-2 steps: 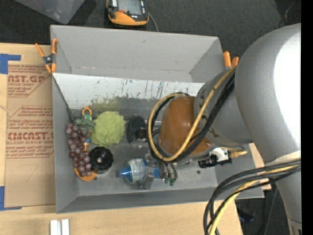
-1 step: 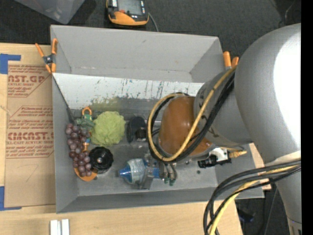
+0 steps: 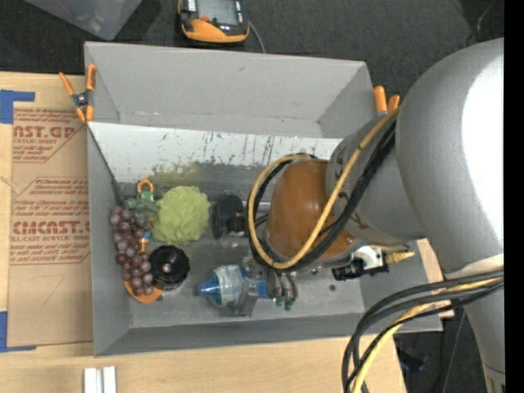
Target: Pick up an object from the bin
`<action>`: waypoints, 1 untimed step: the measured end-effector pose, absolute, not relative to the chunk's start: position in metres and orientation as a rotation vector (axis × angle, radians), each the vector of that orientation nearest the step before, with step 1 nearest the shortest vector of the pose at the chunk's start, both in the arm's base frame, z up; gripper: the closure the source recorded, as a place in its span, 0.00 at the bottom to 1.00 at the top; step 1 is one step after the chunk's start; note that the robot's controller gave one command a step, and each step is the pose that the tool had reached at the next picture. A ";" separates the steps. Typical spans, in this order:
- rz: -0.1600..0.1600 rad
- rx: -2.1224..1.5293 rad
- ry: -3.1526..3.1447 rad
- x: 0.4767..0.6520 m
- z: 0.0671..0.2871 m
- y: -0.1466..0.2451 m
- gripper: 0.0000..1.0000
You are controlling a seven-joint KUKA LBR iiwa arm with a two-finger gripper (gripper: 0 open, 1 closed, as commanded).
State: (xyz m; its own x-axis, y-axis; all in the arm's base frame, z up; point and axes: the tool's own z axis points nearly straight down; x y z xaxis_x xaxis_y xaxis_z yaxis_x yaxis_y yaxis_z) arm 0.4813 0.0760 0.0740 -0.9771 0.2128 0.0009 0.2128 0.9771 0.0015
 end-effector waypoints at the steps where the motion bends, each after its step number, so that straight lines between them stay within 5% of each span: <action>1: -0.003 -0.334 -3.124 0.482 0.155 0.076 1.00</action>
Offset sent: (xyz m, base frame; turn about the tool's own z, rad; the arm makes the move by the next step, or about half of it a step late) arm -0.0031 -0.0003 0.0459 -0.0006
